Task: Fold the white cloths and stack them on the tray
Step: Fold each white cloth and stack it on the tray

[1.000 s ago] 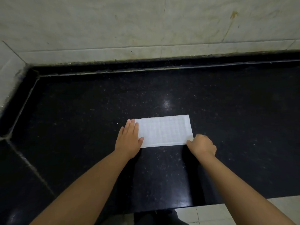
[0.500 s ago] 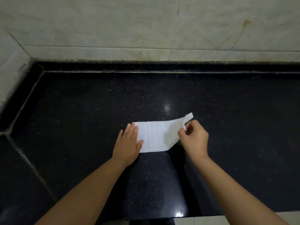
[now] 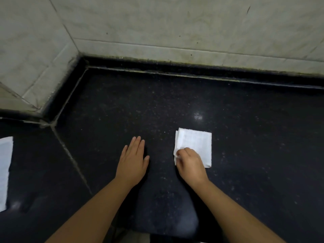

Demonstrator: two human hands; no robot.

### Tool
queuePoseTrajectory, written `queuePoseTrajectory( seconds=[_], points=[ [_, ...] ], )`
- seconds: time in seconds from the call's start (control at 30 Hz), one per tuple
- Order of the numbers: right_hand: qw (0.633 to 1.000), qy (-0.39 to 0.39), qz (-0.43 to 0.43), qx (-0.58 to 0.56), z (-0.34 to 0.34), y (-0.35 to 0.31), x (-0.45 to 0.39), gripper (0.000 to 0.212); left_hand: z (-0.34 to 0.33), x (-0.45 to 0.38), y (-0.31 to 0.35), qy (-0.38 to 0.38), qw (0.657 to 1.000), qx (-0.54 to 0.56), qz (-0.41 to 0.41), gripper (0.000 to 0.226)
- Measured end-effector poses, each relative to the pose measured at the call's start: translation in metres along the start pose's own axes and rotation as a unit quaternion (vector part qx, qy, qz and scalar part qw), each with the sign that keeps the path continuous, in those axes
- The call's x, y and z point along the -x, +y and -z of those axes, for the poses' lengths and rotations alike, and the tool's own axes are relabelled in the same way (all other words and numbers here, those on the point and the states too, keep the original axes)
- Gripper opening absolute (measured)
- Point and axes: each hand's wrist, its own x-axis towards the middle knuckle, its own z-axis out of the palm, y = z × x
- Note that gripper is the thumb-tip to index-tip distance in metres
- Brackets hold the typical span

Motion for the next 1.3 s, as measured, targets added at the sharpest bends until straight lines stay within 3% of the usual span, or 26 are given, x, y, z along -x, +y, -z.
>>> queuePoseTrajectory(
  seconds=[0.13, 0.23, 0.4, 0.5, 0.57, 0.63, 0.73, 0.8, 0.87, 1.13, 1.3],
  points=[
    [0.999, 0.043, 0.020, 0.017, 0.008, 0.001, -0.002, 0.009, 0.000, -0.004, 0.008, -0.009, 1.000, 0.005, -0.024, 0.057],
    [0.996, 0.062, 0.048, 0.042, 0.011, 0.001, 0.003, 0.022, 0.001, -0.009, 0.014, -0.020, 0.999, -0.010, -0.035, 0.057],
    [0.996, -0.026, 0.054, 0.062, 0.010, 0.002, 0.013, 0.016, 0.001, -0.013, 0.015, -0.016, 0.999, -0.005, -0.049, 0.057],
    [0.995, -0.069, 0.065, 0.030, 0.024, 0.004, 0.015, 0.033, -0.002, -0.016, 0.018, -0.001, 0.997, -0.002, -0.073, 0.057],
    [0.995, -0.049, 0.066, 0.048, 0.039, 0.013, 0.016, 0.038, -0.005, -0.019, 0.023, 0.014, 0.995, 0.015, -0.097, 0.055],
    [0.992, -0.033, 0.053, 0.113, 0.054, 0.028, 0.021, 0.040, -0.007, -0.023, 0.031, 0.028, 0.987, 0.033, -0.153, 0.050],
    [0.975, -0.087, 0.041, 0.200, 0.065, 0.044, 0.030, 0.050, -0.017, -0.027, 0.047, 0.093, 0.955, 0.036, -0.279, 0.031],
    [0.966, -0.120, 0.043, 0.226, 0.063, 0.049, 0.030, 0.054, -0.019, -0.028, 0.059, 0.055, 0.944, 0.006, -0.326, 0.022],
    [0.969, -0.119, 0.043, 0.211, 0.061, 0.053, 0.024, 0.049, -0.023, -0.028, 0.067, 0.007, 0.948, -0.021, -0.316, 0.026],
    [0.978, -0.125, 0.058, 0.155, 0.072, 0.064, 0.018, 0.020, -0.012, -0.023, 0.088, -0.031, 0.955, -0.128, -0.266, 0.030],
    [0.987, -0.116, -0.001, 0.110, 0.136, 0.082, 0.044, 0.020, -0.016, -0.023, 0.133, 0.087, 0.900, -0.203, -0.376, 0.025]
  ],
)
